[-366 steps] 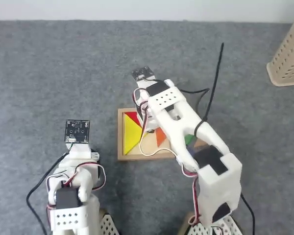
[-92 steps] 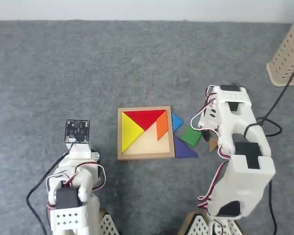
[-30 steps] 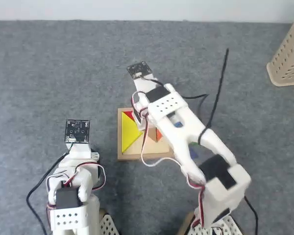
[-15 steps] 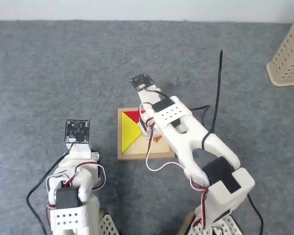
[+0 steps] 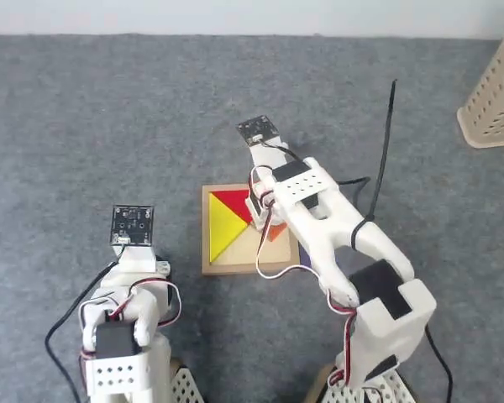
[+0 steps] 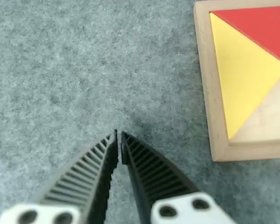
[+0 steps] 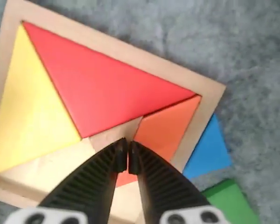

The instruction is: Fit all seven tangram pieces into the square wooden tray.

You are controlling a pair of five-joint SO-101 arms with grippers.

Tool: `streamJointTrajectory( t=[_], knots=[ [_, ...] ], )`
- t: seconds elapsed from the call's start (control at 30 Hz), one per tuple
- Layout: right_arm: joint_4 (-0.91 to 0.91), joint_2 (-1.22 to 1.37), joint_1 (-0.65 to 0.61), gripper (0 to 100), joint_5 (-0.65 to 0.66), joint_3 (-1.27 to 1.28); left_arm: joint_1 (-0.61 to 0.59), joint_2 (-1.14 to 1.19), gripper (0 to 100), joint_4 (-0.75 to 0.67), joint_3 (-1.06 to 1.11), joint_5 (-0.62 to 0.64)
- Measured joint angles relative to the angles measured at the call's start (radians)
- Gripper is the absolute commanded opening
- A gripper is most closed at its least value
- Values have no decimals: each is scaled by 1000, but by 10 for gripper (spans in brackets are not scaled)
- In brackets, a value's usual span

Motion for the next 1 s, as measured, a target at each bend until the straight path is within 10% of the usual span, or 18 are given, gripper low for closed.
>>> streamJointTrajectory(
  t=[0.5,1.0],
  knots=[
    [341,-361,229,31,6,5,0,0,12,0,0,0],
    [201,-362,276,253,413,299,0,0,12,0,0,0]
  ],
)
